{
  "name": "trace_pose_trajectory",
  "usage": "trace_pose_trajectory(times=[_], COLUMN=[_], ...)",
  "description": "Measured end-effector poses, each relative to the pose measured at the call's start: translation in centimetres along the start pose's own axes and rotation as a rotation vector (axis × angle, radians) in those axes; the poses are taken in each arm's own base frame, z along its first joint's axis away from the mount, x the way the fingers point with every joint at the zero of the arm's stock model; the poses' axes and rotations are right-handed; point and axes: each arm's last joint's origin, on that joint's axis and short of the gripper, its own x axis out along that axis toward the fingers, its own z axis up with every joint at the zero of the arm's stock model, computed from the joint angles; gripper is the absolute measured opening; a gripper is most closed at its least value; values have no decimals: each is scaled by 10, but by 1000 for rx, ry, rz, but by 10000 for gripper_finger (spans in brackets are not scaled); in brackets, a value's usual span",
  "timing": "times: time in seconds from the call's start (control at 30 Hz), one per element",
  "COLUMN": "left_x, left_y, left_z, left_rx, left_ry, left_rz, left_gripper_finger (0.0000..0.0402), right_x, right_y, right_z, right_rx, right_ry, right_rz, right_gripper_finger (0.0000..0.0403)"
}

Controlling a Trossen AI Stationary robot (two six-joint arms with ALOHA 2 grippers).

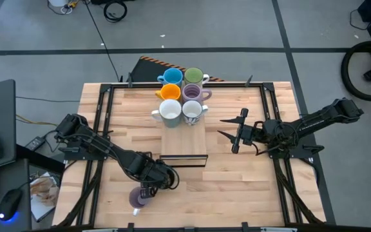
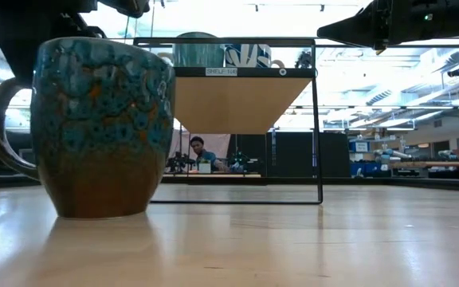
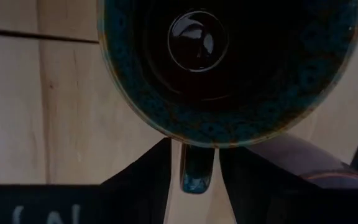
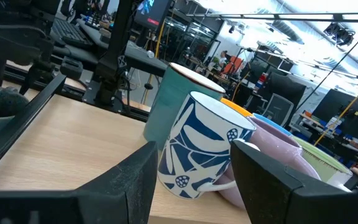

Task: Place coffee mugs
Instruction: Put the dark blue mug on the shelf

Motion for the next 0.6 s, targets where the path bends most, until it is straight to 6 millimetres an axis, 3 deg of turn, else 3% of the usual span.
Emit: trace_pose_trajectory(times=[0.37,0.6], left_x=[0,13], left_y=[1,0], left_z=[2,-5], left_rx=[-39,-10], left_ry=[-30,-23], left_rz=[17,20], left_gripper_finger=[142,142], right_x=[0,0], right_y=[0,0], right_z=[0,0], right_rx=[0,1], right_ry=[0,4], right_rz=[0,2], right_gripper_finger=[208,208])
